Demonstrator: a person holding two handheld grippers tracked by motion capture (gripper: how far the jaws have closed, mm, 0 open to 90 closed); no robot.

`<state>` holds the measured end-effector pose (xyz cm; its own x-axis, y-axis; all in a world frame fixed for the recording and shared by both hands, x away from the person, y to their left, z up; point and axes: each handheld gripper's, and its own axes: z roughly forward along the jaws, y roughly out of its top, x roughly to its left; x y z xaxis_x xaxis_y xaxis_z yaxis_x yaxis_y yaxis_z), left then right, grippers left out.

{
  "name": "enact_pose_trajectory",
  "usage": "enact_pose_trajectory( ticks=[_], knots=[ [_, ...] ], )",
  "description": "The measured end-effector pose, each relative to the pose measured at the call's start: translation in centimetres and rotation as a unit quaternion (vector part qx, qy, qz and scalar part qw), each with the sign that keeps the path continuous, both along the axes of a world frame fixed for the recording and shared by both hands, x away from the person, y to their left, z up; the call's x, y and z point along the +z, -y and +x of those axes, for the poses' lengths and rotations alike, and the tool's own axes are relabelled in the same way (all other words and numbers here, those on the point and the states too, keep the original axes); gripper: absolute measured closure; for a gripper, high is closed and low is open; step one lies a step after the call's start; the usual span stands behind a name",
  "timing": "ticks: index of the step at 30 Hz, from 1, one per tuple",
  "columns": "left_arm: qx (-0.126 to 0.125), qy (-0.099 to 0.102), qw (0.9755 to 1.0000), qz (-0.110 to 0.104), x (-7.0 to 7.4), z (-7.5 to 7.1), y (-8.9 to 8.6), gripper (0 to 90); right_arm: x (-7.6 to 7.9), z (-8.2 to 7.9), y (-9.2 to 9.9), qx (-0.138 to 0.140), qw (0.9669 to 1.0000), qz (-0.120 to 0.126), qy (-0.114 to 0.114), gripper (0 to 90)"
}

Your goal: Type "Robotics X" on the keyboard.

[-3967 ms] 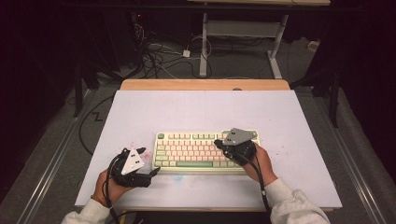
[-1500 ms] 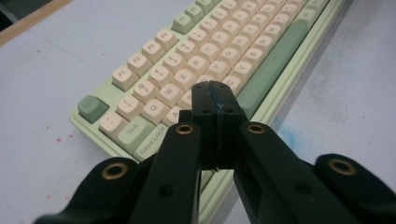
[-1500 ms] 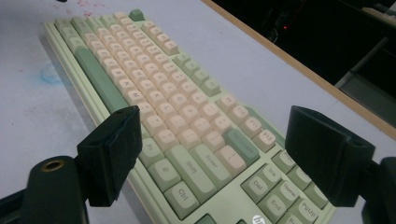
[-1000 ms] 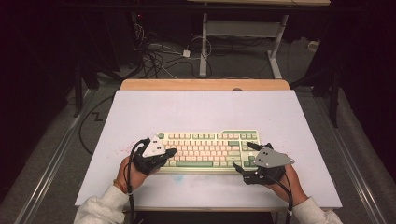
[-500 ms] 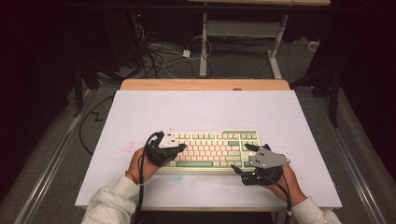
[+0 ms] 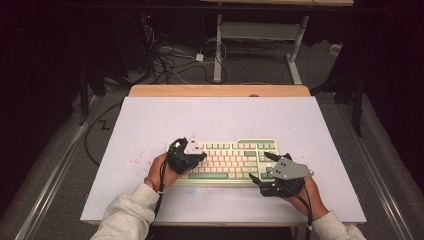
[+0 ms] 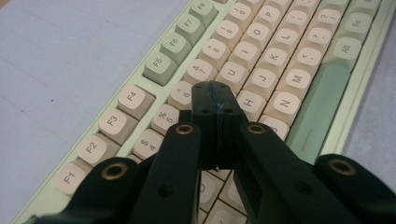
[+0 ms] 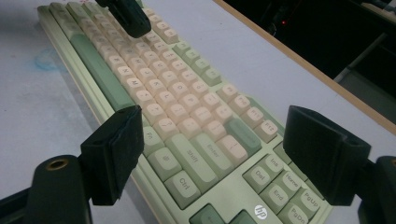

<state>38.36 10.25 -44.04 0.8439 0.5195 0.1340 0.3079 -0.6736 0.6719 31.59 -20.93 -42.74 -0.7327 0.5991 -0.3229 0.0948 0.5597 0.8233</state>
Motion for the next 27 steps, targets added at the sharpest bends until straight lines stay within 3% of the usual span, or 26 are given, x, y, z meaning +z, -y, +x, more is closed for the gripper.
enact_pose_trajectory(
  ticks=[20,22,27],
  knots=[
    [0.003,-0.006,0.9998,0.017,-0.68,0.75,0.76,87.9,-0.11,0.04,-0.07,-0.004,0.9999,-0.012,0.006,22.1],
    [-0.002,-0.011,0.9995,0.029,-0.86,0.78,0.87,87.9,-0.13,0.07,-0.05,-0.004,0.9999,-0.014,0.007,22.9],
    [-0.002,0.005,0.9998,0.020,-0.56,0.42,0.77,88.0,-0.04,0.00,-0.03,-0.008,0.9998,-0.015,0.010,23.0]
  ],
)
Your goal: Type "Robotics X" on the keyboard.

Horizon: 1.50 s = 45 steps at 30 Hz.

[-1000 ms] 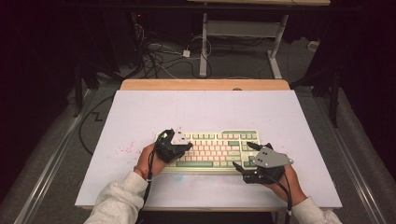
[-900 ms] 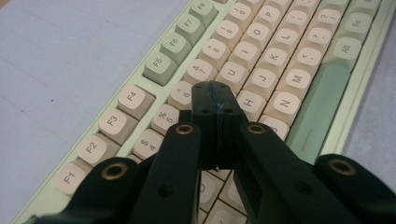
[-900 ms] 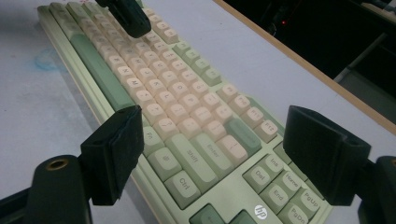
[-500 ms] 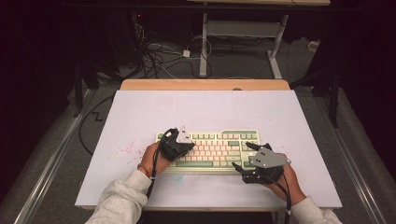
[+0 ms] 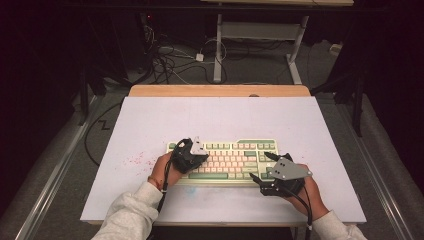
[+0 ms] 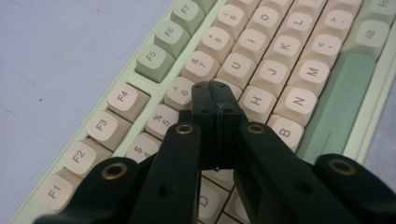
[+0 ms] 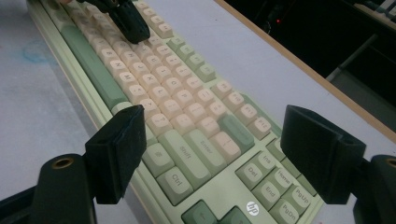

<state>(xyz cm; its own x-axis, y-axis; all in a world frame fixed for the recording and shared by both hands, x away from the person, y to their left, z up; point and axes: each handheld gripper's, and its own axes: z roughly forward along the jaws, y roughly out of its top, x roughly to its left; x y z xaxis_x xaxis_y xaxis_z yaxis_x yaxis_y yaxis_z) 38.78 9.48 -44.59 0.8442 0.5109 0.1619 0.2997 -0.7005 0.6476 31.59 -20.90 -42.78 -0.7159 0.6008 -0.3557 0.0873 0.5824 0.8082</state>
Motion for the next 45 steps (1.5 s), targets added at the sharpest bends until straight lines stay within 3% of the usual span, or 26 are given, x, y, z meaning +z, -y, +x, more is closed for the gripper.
enact_pose_trajectory(
  ticks=[9,17,24,26,29,34,39,41,43,45],
  knots=[
    [-0.003,0.032,0.9994,-0.010,0.8,-0.8,-0.4,87.9,0.2,0.0,0.2,-0.003,1.0000,0.005,0.004,22.9],
    [-0.006,0.056,0.9979,-0.032,1.4,-1.6,-1.0,87.8,0.1,0.0,0.2,-0.002,1.0000,0.005,0.000,22.9],
    [-0.008,0.063,0.9974,-0.035,1.5,-1.9,-1.2,87.6,0.0,0.1,0.2,0.000,1.0000,0.006,-0.003,23.4],
    [-0.005,0.063,0.9973,-0.038,1.6,-2.0,-1.3,82.9,0.0,0.1,0.2,0.000,1.0000,0.005,-0.005,23.6],
    [-0.006,0.068,0.9968,-0.042,1.7,-2.3,-1.6,82.8,-0.2,0.2,0.2,0.003,0.9999,0.005,-0.014,26.4],
    [0.001,0.079,0.9959,-0.044,1.9,-2.8,-2.1,68.1,-0.1,0.2,0.3,0.001,0.9998,0.008,-0.020,38.4],
    [0.005,0.096,0.9946,-0.038,1.7,-3.0,-2.7,42.7,0.2,0.3,0.6,0.007,0.9995,0.018,-0.026,63.3],
    [0.006,0.095,0.9946,-0.042,1.5,-3.1,-3.0,40.2,0.2,0.4,0.6,0.010,0.9991,0.019,-0.037,69.0],
    [0.011,0.101,0.9940,-0.040,1.5,-3.2,-3.1,30.7,0.1,0.5,0.6,0.015,0.9989,0.015,-0.042,76.8],
    [0.009,0.101,0.9938,-0.045,1.5,-3.3,-3.3,30.6,0.1,0.6,0.5,0.019,0.9985,0.015,-0.049,82.1]
  ],
)
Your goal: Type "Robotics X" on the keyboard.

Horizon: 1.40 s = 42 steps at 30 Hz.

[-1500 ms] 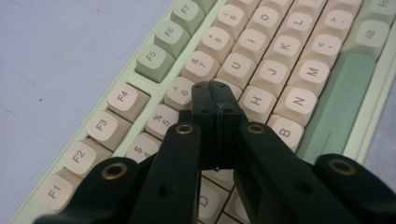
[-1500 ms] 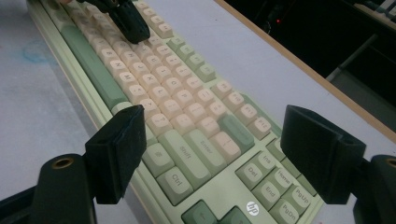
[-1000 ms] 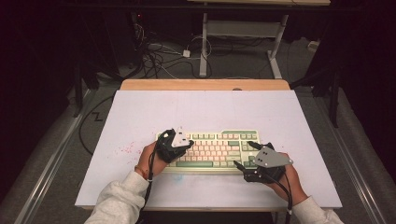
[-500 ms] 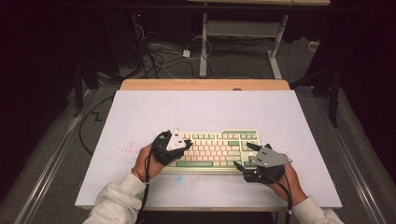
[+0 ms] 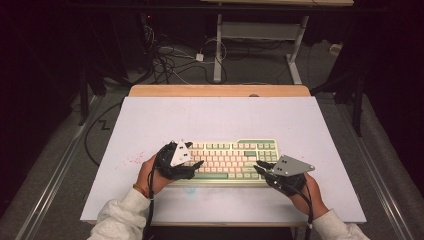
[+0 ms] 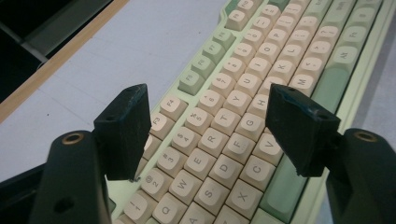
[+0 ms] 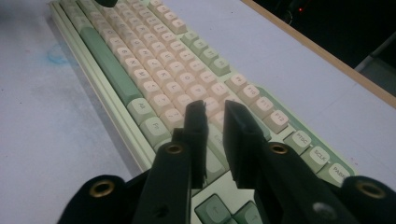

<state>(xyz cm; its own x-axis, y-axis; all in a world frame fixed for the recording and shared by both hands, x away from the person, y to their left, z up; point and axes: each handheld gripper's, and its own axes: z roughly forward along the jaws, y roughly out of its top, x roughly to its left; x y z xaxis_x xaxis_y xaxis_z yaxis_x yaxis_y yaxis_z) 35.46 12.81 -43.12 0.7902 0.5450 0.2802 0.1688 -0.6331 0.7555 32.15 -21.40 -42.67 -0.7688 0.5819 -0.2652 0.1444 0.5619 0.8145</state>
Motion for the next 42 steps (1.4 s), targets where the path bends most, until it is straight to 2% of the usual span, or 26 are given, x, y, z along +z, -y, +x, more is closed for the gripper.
enact_pose_trajectory(
  ticks=[4,10,21,25,26,31,38,42],
  knots=[
    [0.006,0.006,1.0000,0.000,-0.1,-0.3,-0.3,22.6,0.0,0.1,-0.2,0.006,1.0000,-0.004,-0.005,89.9],
    [0.004,0.009,0.9999,-0.001,-0.5,-1.1,-1.1,15.8,0.0,0.3,-0.5,0.015,0.9998,-0.010,-0.010,90.0],
    [0.009,0.004,0.9999,0.004,-1.3,-2.3,-3.1,15.6,0.3,1.2,-1.6,0.018,0.9997,-0.010,-0.012,90.0],
    [0.017,0.005,0.9998,-0.001,-1.4,-2.8,-3.8,15.6,0.3,1.5,-2.2,0.021,0.9996,-0.013,-0.013,90.0],
    [0.018,0.011,0.9998,0.001,-1.4,-2.8,-4.0,15.6,0.3,1.6,-2.4,0.021,0.9996,-0.015,-0.014,90.0],
    [0.030,0.007,0.9995,-0.006,-1.4,-3.3,-4.7,15.6,0.2,1.9,-2.9,0.022,0.9995,-0.019,-0.015,90.0],
    [0.033,0.005,0.9994,-0.007,-1.5,-3.8,-5.2,15.6,0.1,2.3,-3.7,0.025,0.9993,-0.022,-0.019,90.0],
    [0.038,0.002,0.9992,-0.014,-1.7,-4.1,-5.6,15.6,0.1,2.5,-4.1,0.026,0.9992,-0.023,-0.021,90.0]
  ],
)
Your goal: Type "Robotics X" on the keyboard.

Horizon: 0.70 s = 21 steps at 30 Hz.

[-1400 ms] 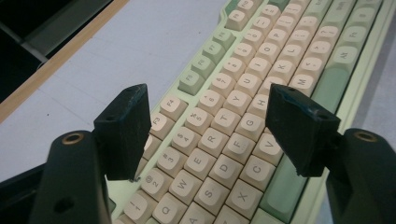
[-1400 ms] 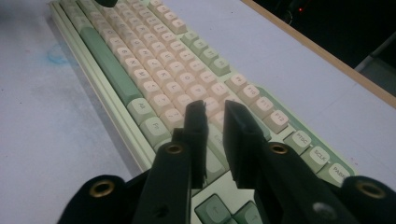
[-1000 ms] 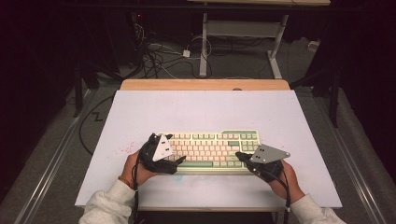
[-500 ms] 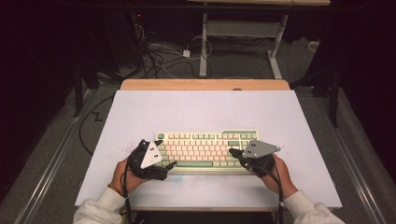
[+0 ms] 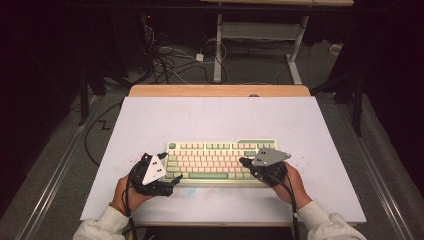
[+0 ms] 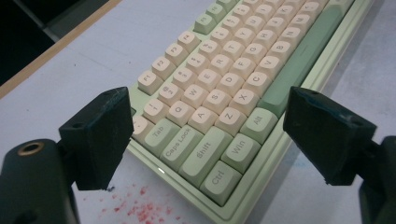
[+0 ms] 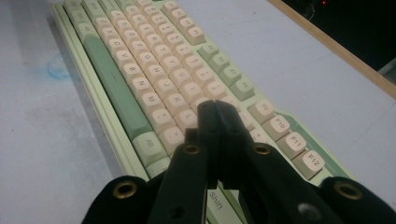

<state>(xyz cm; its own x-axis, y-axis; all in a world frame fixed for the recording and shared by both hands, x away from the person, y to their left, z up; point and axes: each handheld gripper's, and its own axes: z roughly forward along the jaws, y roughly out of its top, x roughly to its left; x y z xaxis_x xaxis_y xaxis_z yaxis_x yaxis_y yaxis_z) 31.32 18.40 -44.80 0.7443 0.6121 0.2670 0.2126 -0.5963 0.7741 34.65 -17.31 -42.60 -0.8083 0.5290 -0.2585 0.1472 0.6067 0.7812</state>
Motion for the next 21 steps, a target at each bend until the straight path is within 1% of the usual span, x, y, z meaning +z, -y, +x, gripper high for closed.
enact_pose_trajectory(
  ticks=[6,13,14,17,21],
  knots=[
    [-0.001,-0.008,1.0000,0.003,-0.5,-0.6,-0.4,15.6,0.0,0.3,-0.6,0.003,1.0000,-0.002,-0.001,90.0],
    [0.002,-0.012,0.9999,0.002,-0.8,-0.9,-0.7,15.6,0.0,0.6,-1.2,0.005,1.0000,-0.006,-0.002,90.0],
    [0.002,-0.011,0.9999,0.005,-0.9,-1.0,-0.7,15.6,0.0,0.6,-1.3,0.005,1.0000,-0.004,-0.002,90.0],
    [0.006,-0.010,0.9999,0.003,-0.9,-1.1,-0.9,15.6,0.1,0.8,-1.6,0.005,1.0000,-0.005,-0.002,90.0],
    [0.006,-0.015,0.9999,0.005,-1.2,-1.1,-0.9,15.6,0.1,1.0,-1.8,0.004,1.0000,-0.006,-0.002,90.0]
  ],
)
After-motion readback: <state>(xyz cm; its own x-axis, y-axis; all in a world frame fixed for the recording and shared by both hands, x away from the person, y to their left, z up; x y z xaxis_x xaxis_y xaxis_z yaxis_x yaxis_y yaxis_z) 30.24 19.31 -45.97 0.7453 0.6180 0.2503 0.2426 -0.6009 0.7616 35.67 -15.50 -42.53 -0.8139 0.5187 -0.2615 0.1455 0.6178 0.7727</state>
